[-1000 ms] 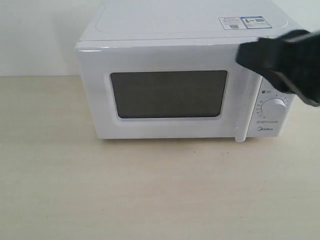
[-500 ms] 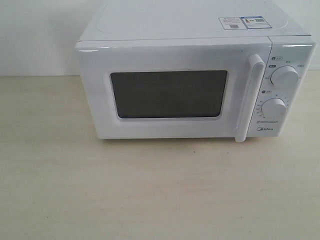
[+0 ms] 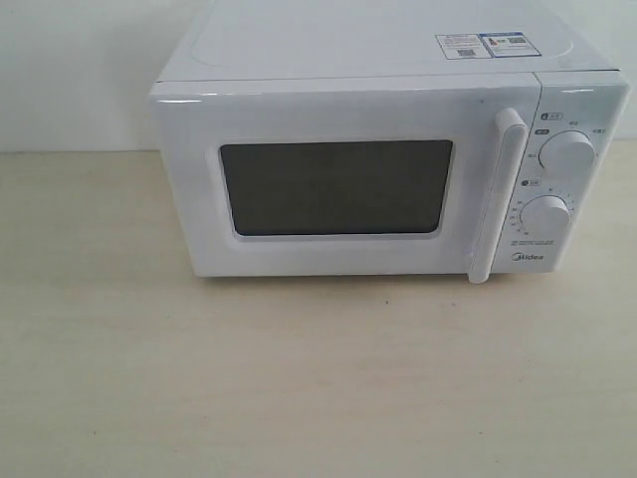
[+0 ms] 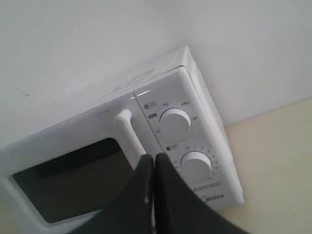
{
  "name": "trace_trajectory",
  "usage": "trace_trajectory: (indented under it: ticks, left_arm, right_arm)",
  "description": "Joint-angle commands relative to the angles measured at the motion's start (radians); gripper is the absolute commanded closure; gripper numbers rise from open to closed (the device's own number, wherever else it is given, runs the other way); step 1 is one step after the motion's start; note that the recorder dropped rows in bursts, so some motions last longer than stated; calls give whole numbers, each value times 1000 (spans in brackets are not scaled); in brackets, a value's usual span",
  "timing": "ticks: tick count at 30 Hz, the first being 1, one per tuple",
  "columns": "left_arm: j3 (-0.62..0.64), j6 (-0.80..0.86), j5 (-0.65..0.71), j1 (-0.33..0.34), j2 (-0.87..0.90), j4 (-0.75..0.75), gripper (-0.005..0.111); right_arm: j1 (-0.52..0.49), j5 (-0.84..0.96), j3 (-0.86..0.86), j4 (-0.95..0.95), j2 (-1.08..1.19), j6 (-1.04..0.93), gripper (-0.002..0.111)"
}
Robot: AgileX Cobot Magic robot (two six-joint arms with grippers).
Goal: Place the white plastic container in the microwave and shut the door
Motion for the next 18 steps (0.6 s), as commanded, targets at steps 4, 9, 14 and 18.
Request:
trace_trajectory:
  ticks: [4, 9, 14, 18]
  left_arm:
    - [4, -9, -1, 3, -2, 1, 103]
    - [4, -9, -1, 3, -2, 1, 103]
    - [4, -9, -1, 3, -2, 1, 103]
    - [4, -9, -1, 3, -2, 1, 103]
  right_arm:
    - [-3, 72, 5, 11, -6, 19, 108]
    - [-3, 55, 5, 11, -6, 23, 108]
    - [-3, 58, 5, -412, -6, 259, 108]
    - [-3, 93, 5, -1042, -6, 813, 108]
